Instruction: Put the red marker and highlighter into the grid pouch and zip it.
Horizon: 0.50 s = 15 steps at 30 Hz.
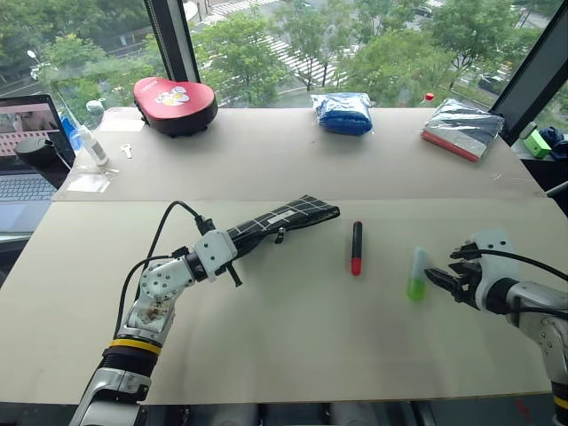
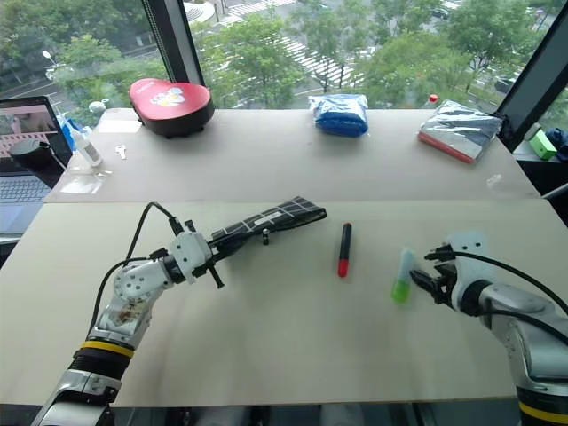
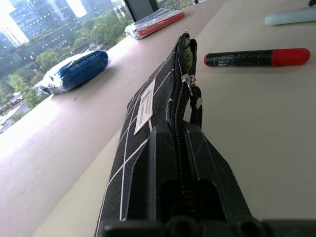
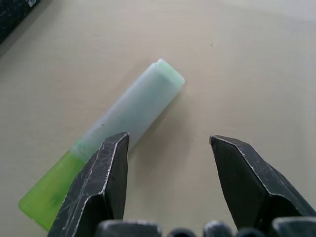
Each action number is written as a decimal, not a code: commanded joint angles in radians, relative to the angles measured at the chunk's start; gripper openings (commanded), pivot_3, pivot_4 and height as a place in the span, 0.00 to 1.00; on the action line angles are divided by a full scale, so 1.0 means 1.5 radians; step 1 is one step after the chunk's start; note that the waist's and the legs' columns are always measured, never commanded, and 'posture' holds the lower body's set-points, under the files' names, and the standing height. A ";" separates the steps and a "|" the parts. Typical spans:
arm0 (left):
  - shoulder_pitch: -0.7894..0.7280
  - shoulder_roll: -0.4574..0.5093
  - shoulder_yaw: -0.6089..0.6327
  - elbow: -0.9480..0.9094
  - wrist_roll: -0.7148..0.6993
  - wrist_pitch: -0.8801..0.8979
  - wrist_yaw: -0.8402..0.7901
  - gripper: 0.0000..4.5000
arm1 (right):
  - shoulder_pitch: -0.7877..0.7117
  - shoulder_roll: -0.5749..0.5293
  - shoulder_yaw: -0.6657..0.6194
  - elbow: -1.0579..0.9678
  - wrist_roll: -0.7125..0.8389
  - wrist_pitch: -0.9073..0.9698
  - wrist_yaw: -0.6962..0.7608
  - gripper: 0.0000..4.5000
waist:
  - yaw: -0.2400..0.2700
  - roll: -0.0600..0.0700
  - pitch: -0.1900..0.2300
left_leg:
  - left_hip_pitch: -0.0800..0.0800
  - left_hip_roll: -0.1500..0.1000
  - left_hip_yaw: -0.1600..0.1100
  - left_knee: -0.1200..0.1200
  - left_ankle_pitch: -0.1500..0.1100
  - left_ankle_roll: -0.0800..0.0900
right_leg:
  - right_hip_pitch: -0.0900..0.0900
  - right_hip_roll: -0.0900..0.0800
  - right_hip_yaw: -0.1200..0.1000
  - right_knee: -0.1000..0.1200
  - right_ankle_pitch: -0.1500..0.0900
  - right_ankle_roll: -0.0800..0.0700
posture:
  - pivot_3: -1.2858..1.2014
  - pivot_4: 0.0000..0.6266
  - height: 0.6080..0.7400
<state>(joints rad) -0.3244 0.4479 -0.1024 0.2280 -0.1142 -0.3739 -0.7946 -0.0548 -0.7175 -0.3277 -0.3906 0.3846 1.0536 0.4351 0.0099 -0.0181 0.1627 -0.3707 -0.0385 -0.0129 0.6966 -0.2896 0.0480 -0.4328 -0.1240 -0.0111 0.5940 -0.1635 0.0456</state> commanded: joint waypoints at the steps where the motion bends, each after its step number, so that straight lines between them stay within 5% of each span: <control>1: -0.018 -0.005 0.002 -0.002 0.003 -0.024 0.003 0.00 | -0.030 0.034 0.003 -0.007 0.002 0.029 -0.036 0.64 | -0.001 0.000 0.000 | 0.000 0.000 0.000 0.000 0.000 0.000 | 0.000 0.000 0.000 0.000 0.000 0.000 | 0.52 0.24 1.00; 9: -0.012 0.002 0.008 0.001 -0.003 -0.028 -0.004 0.00 | -0.081 0.018 -0.026 0.001 0.014 0.029 -0.023 0.64 | 0.000 0.000 0.000 | 0.000 0.000 0.000 0.000 0.000 0.000 | 0.000 0.000 0.000 0.000 0.000 0.000 | 0.52 0.24 1.00; 15: -0.010 0.006 0.012 0.004 -0.006 -0.030 -0.006 0.00 | -0.075 0.029 -0.009 -0.027 0.023 0.057 -0.035 0.99 | 0.001 0.000 0.000 | 0.000 0.000 0.000 0.000 0.000 0.000 | 0.000 0.000 0.000 0.000 0.000 0.000 | 0.52 0.24 1.00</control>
<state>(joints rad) -0.3390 0.4458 -0.1025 0.2419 -0.1155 -0.3955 -0.8008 -0.1667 -0.6748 -0.3274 -0.3929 0.4159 1.1223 0.3999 0.0107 -0.0188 0.1625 -0.3705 -0.0386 -0.0133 0.6966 -0.2897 0.0482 -0.4327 -0.1239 -0.0112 0.5939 -0.1635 0.0455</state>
